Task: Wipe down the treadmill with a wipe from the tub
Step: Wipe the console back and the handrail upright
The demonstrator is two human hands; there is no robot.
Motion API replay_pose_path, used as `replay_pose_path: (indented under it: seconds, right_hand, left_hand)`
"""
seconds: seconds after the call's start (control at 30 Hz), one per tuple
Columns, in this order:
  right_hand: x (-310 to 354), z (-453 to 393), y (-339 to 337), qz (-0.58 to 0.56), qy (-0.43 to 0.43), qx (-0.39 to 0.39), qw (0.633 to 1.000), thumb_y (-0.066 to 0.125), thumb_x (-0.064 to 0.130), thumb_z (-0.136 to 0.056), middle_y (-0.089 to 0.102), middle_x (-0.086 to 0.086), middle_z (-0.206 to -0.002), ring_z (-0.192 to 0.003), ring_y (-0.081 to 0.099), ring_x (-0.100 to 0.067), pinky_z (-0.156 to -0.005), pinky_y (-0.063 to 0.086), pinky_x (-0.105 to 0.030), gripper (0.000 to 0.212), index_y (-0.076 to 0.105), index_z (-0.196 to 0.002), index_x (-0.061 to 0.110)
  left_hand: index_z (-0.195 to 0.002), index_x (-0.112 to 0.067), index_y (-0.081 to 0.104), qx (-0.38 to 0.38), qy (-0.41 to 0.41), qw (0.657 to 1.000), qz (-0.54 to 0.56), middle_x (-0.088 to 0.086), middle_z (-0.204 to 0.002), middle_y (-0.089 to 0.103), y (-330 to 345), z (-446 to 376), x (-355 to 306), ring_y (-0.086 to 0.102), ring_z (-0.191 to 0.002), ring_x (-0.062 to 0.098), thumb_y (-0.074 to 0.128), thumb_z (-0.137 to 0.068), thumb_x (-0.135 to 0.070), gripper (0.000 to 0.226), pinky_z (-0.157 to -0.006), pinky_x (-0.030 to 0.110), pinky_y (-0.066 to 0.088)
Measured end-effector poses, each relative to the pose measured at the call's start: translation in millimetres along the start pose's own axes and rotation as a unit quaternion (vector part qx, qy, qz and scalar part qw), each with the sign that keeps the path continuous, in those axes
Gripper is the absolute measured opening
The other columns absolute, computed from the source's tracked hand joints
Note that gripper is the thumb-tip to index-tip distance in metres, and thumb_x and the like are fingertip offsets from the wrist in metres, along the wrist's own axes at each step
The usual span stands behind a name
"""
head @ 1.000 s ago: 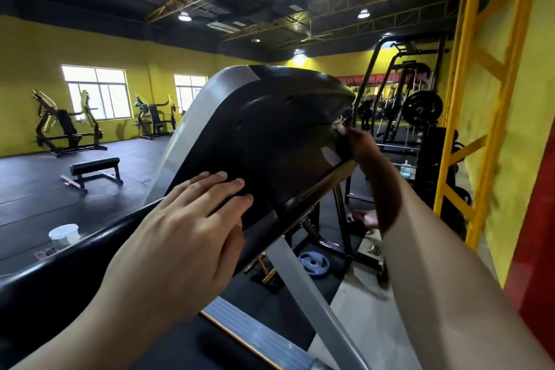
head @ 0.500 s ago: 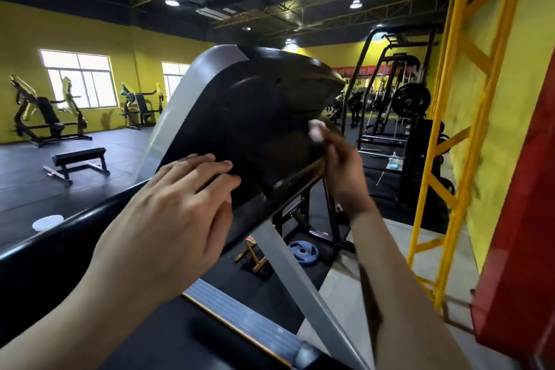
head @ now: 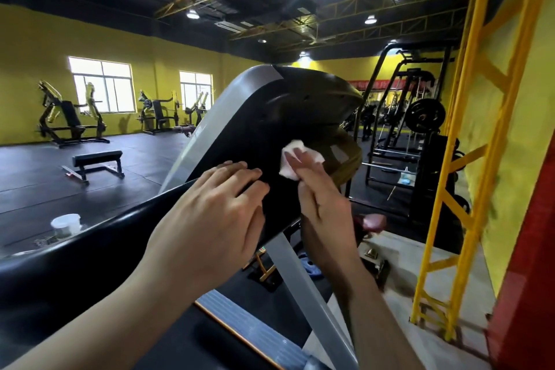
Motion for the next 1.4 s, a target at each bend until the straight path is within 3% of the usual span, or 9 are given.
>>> replay_pose_path:
  seconds: [0.1, 0.27, 0.47, 0.63, 0.77, 0.93, 1.03, 1.2, 1.4]
  right_hand:
    - [-32.6, -50.0, -9.6, -0.064, 0.157, -0.005, 0.986, 0.047, 0.009, -0.103, 0.069, 0.003, -0.106, -0.091, 0.068, -0.015, -0.082, 0.054, -0.022, 0.048, 0.053, -0.145, 0.032]
    - [-21.2, -89.4, -6.4, 0.005, 0.249, -0.052, 0.967, 0.049, 0.004, -0.099, 0.062, 0.003, -0.135, -0.117, 0.06, -0.013, -0.095, 0.038, -0.015, 0.043, 0.063, -0.13, 0.031]
    - [40.3, 15.7, 36.3, 0.185, -0.126, 0.0, 0.975, 0.043, 0.01, -0.103, 0.05, -0.003, -0.15, -0.148, 0.035, -0.016, -0.121, 0.03, -0.039, 0.044, 0.052, -0.146, 0.012]
    - [-28.9, -14.3, -14.4, 0.087, 0.132, -0.067, 0.985, 0.045, 0.015, -0.107, 0.064, 0.005, -0.102, -0.076, 0.055, 0.002, -0.058, 0.035, 0.003, 0.046, 0.052, -0.142, 0.042]
    - [-37.0, -20.9, -19.0, 0.011, 0.197, -0.137, 0.971, 0.045, 0.009, -0.105, 0.067, 0.015, -0.111, -0.103, 0.062, 0.009, -0.072, 0.028, 0.01, 0.042, 0.062, -0.135, 0.033]
    - [22.1, 22.5, 15.8, 0.047, -0.072, -0.072, 0.994, 0.041, 0.005, -0.106, 0.055, 0.005, -0.145, -0.137, 0.047, -0.001, -0.112, 0.036, -0.018, 0.044, 0.059, -0.141, 0.025]
    - [-50.0, -25.7, -14.0, 0.033, 0.099, -0.107, 0.989, 0.043, 0.006, -0.103, 0.063, 0.018, -0.119, -0.107, 0.056, 0.018, -0.09, 0.032, 0.005, 0.046, 0.061, -0.137, 0.032]
    - [-153.9, -115.2, -52.2, -0.087, 0.311, -0.106, 0.94, 0.055, 0.025, -0.104, 0.076, 0.005, -0.086, -0.091, 0.072, -0.015, -0.068, 0.053, -0.019, 0.018, 0.07, -0.107, 0.015]
    - [-166.6, -122.9, -53.0, -0.104, 0.309, -0.086, 0.942, 0.057, 0.022, -0.103, 0.072, 0.003, -0.094, -0.091, 0.069, -0.012, -0.076, 0.056, -0.019, 0.02, 0.071, -0.114, 0.014]
  left_hand:
    - [-0.116, -0.011, 0.072, 0.01, -0.003, 1.0, 0.009, 0.009, -0.125, 0.069, -0.3, 0.2, 0.9, 0.06, -0.124, 0.027, 0.037, -0.097, -0.024, 0.041, -0.115, 0.035, 0.036]
    - [-0.114, -0.009, 0.072, 0.007, -0.004, 1.0, 0.017, 0.01, -0.122, 0.07, -1.2, 0.8, 1.0, 0.062, -0.122, 0.028, 0.036, -0.097, -0.024, 0.042, -0.113, 0.039, 0.043]
    - [-0.106, -0.005, 0.068, -0.02, -0.036, 0.998, 0.048, 0.01, -0.103, 0.066, -5.1, 1.0, 2.5, 0.066, -0.101, 0.03, 0.036, -0.099, -0.018, 0.036, -0.107, 0.03, 0.04]
    - [-0.099, -0.005, 0.067, -0.037, -0.05, 0.996, 0.062, 0.009, -0.098, 0.065, -9.1, 3.6, 3.6, 0.067, -0.099, 0.03, 0.037, -0.098, -0.018, 0.033, -0.095, 0.031, 0.042]
    - [-0.1, -0.006, 0.067, -0.03, -0.05, 0.997, 0.056, 0.007, -0.098, 0.065, -7.7, 3.7, 2.3, 0.067, -0.101, 0.029, 0.036, -0.099, -0.02, 0.034, -0.091, 0.031, 0.047]
    - [-0.099, -0.005, 0.067, -0.045, -0.049, 0.996, 0.052, 0.009, -0.099, 0.065, -7.8, 4.1, 2.8, 0.067, -0.1, 0.031, 0.036, -0.098, -0.018, 0.034, -0.093, 0.032, 0.044]
    - [-0.1, -0.005, 0.068, -0.05, -0.038, 0.997, 0.051, 0.009, -0.102, 0.067, -7.5, 2.9, 4.0, 0.067, -0.102, 0.03, 0.037, -0.098, -0.019, 0.034, -0.092, 0.032, 0.046]
    - [-0.097, -0.005, 0.068, -0.048, -0.047, 0.996, 0.051, 0.008, -0.101, 0.066, -5.5, 3.0, 2.0, 0.067, -0.1, 0.03, 0.041, -0.098, -0.02, 0.031, -0.09, 0.039, 0.052]
    - [-0.097, -0.005, 0.068, -0.051, -0.036, 0.997, 0.038, 0.008, -0.1, 0.066, -7.6, 1.9, 0.2, 0.067, -0.099, 0.029, 0.041, -0.1, -0.02, 0.031, -0.091, 0.035, 0.051]
Point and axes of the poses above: each hand's wrist, its own z-axis away from the middle knuckle, its own y-axis out of the palm, x = y × z, the point moved 5 cm from there along -z, towards the middle knuckle
